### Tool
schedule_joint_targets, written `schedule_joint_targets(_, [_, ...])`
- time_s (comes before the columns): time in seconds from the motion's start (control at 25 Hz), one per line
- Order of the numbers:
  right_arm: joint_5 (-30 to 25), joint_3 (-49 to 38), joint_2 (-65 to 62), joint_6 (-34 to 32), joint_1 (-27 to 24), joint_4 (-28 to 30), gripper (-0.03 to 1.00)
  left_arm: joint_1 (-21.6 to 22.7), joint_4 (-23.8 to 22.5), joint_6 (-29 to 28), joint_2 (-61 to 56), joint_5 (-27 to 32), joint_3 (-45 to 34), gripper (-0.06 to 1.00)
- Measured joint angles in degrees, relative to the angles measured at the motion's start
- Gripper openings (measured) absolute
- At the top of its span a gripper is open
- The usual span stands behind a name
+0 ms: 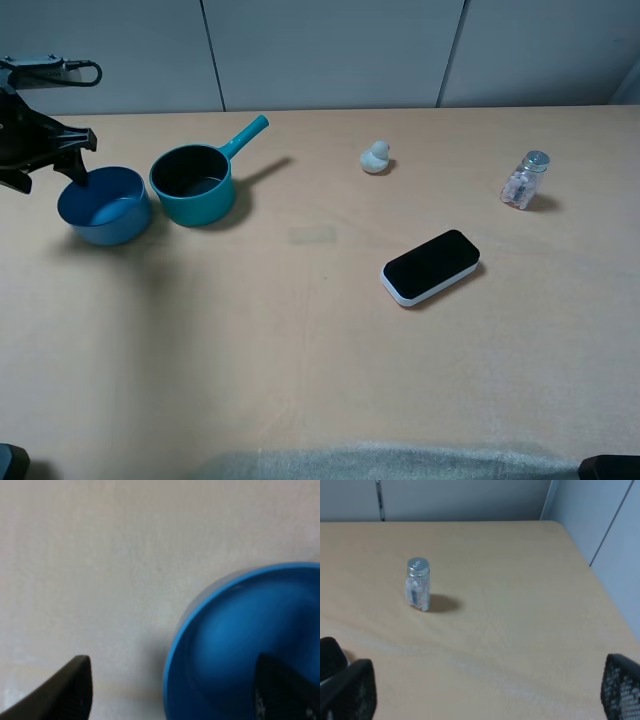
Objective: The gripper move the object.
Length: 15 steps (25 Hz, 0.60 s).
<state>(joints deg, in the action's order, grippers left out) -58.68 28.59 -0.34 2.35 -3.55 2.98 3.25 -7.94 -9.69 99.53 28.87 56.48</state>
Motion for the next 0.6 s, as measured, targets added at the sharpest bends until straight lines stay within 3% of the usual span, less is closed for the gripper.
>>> schedule_joint_targets(0.6, [0.00, 0.00, 0.00, 0.00, 0.00, 0.00, 0.68, 0.00, 2.62, 0.06, -31.20, 4.04, -4.68, 0.74])
